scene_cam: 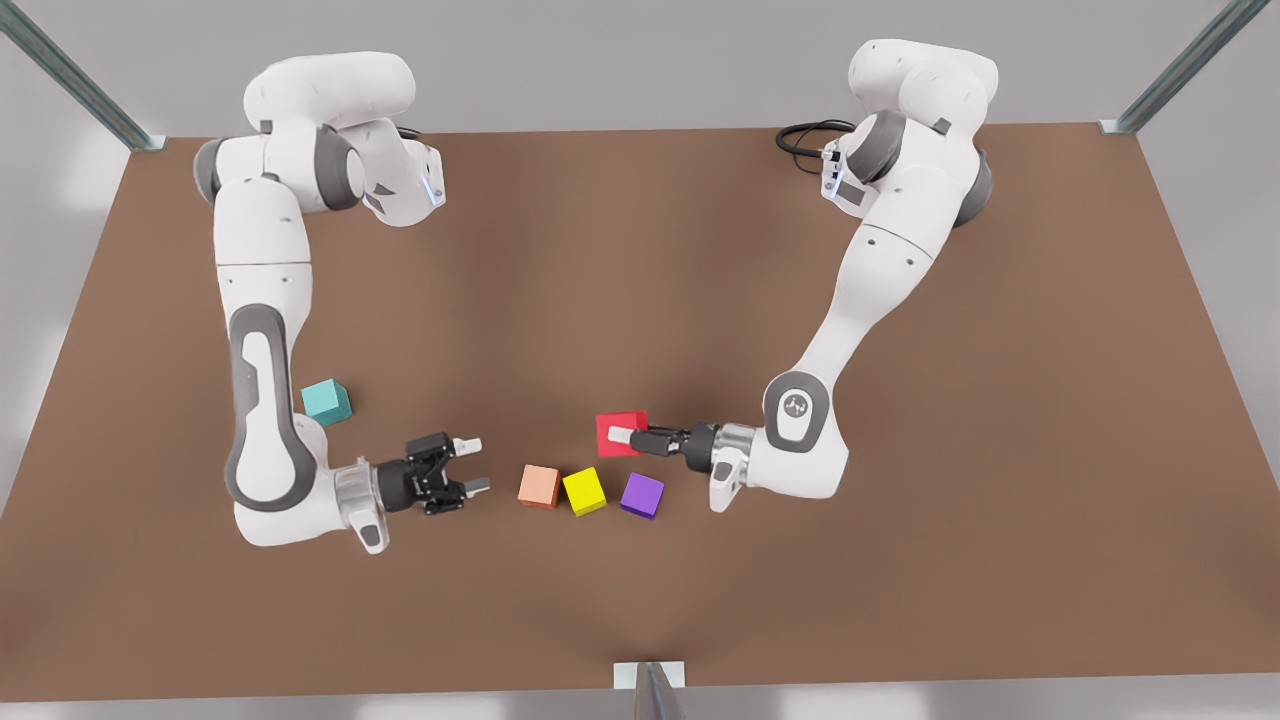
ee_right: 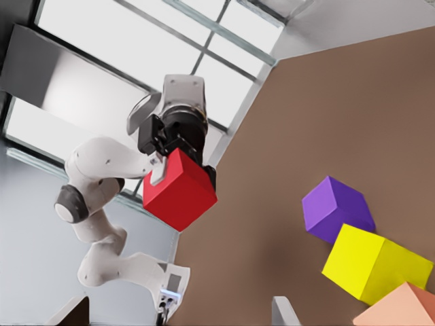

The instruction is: Pick up red wooden cube and pass to hand red wooden cube and place in blue wooden cube

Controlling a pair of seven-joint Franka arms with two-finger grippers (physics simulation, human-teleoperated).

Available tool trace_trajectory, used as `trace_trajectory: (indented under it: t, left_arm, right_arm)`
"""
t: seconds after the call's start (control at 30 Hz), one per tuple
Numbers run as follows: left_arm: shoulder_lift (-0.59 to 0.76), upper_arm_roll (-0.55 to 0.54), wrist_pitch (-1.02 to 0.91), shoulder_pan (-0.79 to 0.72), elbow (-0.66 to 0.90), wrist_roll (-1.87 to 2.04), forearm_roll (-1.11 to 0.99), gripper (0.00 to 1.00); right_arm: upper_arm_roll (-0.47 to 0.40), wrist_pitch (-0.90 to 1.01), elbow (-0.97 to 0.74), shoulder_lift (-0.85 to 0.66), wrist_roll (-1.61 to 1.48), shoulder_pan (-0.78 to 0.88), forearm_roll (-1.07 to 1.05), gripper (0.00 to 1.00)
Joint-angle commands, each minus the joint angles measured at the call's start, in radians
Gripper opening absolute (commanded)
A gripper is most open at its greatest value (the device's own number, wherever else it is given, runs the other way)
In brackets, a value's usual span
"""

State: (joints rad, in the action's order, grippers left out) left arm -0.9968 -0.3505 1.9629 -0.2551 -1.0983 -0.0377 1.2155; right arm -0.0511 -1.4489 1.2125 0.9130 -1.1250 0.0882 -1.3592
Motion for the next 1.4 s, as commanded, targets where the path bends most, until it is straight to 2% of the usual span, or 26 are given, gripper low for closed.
trace_trajectory:
  t: [0.0, 0.13, 0.67, 1.37]
  left_arm:
    - [0.001, -0.001, 0.019, 0.0, -0.002, -0.309, 0.021, 0.6]
    - [0.001, -0.001, 0.062, -0.016, -0.009, -0.449, 0.01, 0.6]
    - [-0.005, -0.001, 0.077, -0.019, -0.009, -0.45, 0.016, 0.61]
    - [-0.006, -0.001, 0.097, -0.027, -0.009, -0.449, 0.018, 0.61]
  right_arm:
    - [0.016, -0.044, -0.01, 0.004, -1.108, 0.005, -0.037, 1.0]
    - [0.017, -0.041, -0.011, 0.004, -1.188, 0.021, -0.044, 1.0]
    - [0.016, -0.114, 0.039, 0.026, -1.133, 0.137, -0.216, 1.0]
    - [0.033, -0.151, 0.076, 0.024, -1.075, 0.197, -0.274, 1.0]
